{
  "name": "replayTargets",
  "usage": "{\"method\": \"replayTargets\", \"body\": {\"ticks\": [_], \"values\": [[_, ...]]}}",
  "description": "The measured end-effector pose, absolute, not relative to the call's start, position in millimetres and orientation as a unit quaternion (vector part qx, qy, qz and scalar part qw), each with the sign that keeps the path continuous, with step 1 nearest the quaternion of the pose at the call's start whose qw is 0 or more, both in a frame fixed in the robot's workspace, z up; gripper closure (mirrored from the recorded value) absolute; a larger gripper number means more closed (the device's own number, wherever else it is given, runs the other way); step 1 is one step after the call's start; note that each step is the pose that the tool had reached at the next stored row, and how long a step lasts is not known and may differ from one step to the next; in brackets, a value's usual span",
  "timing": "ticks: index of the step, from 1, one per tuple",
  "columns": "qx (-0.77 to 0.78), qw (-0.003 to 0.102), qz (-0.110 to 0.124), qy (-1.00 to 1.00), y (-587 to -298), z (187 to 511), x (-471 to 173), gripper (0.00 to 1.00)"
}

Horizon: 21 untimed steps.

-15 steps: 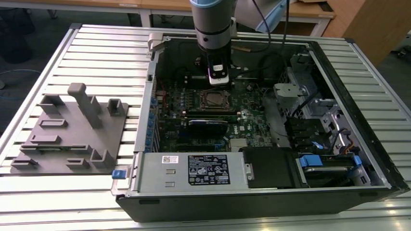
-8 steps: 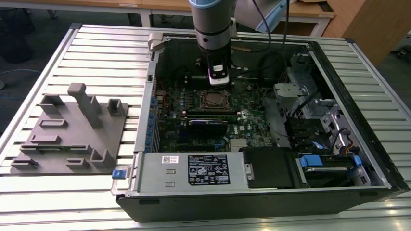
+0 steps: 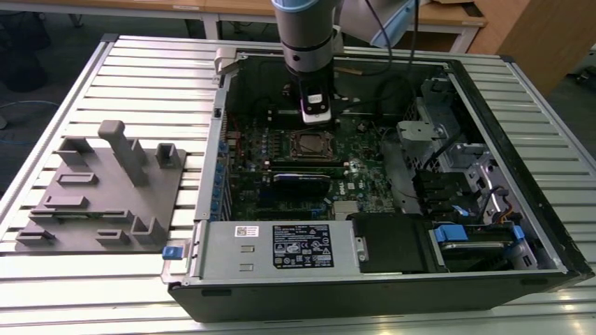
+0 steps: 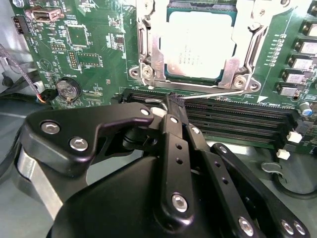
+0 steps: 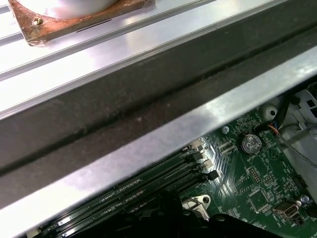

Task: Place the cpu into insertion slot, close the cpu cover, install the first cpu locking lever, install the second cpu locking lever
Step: 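Install the first cpu locking lever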

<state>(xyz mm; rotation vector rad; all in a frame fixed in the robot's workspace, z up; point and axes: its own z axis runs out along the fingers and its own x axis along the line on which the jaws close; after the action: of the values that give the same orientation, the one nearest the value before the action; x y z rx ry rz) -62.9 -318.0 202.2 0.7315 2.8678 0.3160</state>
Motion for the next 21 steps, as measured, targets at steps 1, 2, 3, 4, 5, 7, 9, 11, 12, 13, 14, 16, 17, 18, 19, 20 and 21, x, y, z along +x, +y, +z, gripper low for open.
{"method": "replayTargets", "body": {"ticks": [1, 2, 3, 4, 5, 7, 9, 11, 12, 13, 14, 16, 17, 18, 19, 20, 21], "values": [[0.245, 0.083, 0.106, 0.960, -318.0, 202.2, -63.5, 0.90], [0.245, 0.084, 0.106, 0.960, -318.0, 202.2, -64.1, 0.90], [0.245, 0.085, 0.106, 0.960, -318.0, 202.2, -64.8, 0.90], [0.245, 0.086, 0.107, 0.960, -318.0, 202.2, -65.5, 0.90], [0.245, 0.086, 0.107, 0.960, -317.8, 202.2, -66.1, 0.90], [0.244, 0.088, 0.106, 0.960, -317.4, 202.2, -67.3, 0.90], [0.244, 0.089, 0.106, 0.960, -316.9, 202.2, -68.0, 0.90], [0.244, 0.089, 0.106, 0.960, -316.7, 202.1, -68.1, 0.90], [0.244, 0.090, 0.106, 0.960, -316.5, 202.1, -68.0, 0.90], [0.244, 0.090, 0.106, 0.960, -316.4, 201.9, -68.0, 0.90], [0.244, 0.090, 0.105, 0.960, -316.3, 201.8, -68.1, 0.90], [0.245, 0.090, 0.105, 0.960, -316.3, 201.6, -68.1, 0.90], [0.246, 0.090, 0.104, 0.959, -316.3, 201.4, -68.1, 0.90], [0.247, 0.091, 0.103, 0.959, -316.3, 201.3, -68.1, 0.90], [0.247, 0.091, 0.102, 0.959, -316.3, 201.1, -68.1, 0.90], [0.248, 0.091, 0.102, 0.959, -316.2, 200.8, -68.0, 0.90], [0.248, 0.091, 0.102, 0.959, -316.2, 200.6, -67.9, 0.90]]}}
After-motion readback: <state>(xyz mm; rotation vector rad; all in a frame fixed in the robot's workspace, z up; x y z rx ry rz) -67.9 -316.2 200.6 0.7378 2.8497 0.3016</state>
